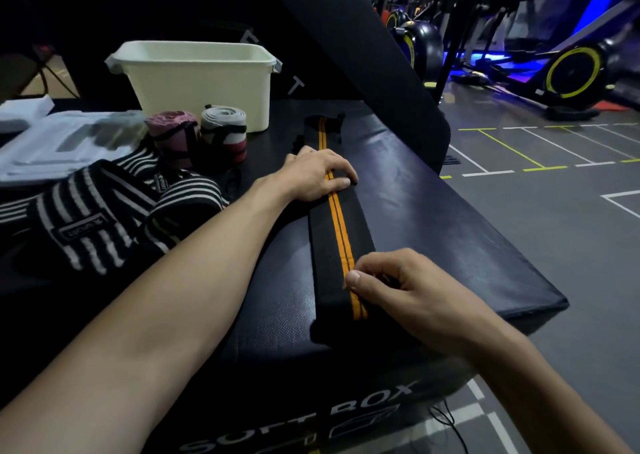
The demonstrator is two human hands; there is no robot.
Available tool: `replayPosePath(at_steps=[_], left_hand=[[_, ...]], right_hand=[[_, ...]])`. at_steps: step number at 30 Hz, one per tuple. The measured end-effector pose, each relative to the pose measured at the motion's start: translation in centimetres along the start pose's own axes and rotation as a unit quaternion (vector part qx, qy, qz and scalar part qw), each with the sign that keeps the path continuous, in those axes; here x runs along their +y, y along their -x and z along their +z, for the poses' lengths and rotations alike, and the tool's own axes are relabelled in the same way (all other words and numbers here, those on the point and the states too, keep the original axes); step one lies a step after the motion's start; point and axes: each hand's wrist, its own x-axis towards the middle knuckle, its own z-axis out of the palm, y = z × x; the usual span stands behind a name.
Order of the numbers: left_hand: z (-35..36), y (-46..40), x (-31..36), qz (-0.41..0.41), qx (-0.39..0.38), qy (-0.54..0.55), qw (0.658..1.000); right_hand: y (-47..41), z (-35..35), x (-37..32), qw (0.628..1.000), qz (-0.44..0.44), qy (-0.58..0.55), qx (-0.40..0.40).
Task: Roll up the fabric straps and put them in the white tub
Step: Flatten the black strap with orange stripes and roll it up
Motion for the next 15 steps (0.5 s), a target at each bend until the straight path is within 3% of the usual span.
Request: replayPosePath(at_steps=[7, 13, 15], left_hand=[[0.2, 0.4, 0.9, 0.0, 0.064, -0.025, 0.998], [0.5, 0.7, 1.4, 0.033, 0.082, -0.033, 0.996], [0.6, 0.8, 1.2, 0.034, 0.087, -0.025, 0.995]], right_hand=[[-0.7, 0.8, -0.2, 0.986, 0.008, 0.071, 0.151], [0.0, 3.2, -0.1, 0.917, -0.14, 0.184, 0.325], [0.4, 3.3, 0.3, 0.905, -0.175, 0.198, 0.333]])
